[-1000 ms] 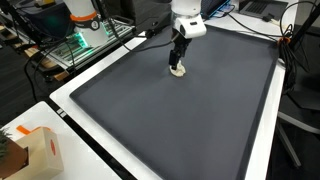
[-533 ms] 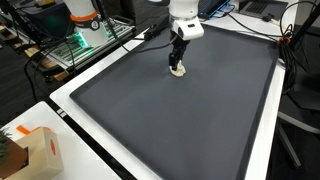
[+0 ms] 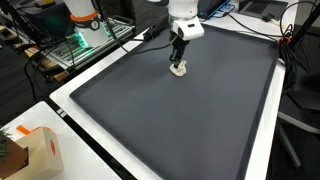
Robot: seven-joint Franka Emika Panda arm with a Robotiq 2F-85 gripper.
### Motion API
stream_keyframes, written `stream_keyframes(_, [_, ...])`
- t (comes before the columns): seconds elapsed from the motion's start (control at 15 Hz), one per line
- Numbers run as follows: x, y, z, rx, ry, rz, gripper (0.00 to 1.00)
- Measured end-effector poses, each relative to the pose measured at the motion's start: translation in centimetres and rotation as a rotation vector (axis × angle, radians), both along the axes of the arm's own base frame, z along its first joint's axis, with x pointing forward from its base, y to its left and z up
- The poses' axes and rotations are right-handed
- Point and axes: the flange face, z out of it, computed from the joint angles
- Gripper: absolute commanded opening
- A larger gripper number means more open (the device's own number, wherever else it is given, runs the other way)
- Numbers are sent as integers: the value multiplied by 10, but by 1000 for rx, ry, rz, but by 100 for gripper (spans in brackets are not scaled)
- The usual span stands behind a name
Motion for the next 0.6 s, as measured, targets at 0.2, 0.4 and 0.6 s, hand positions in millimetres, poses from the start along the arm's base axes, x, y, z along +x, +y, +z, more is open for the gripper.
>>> stream_keyframes(0.2, [0,0,0,0,0,5,2])
stream_keyframes(0.4, [0,0,0,0,0,14,2])
stream_keyframes(0.6, [0,0,0,1,0,21,2])
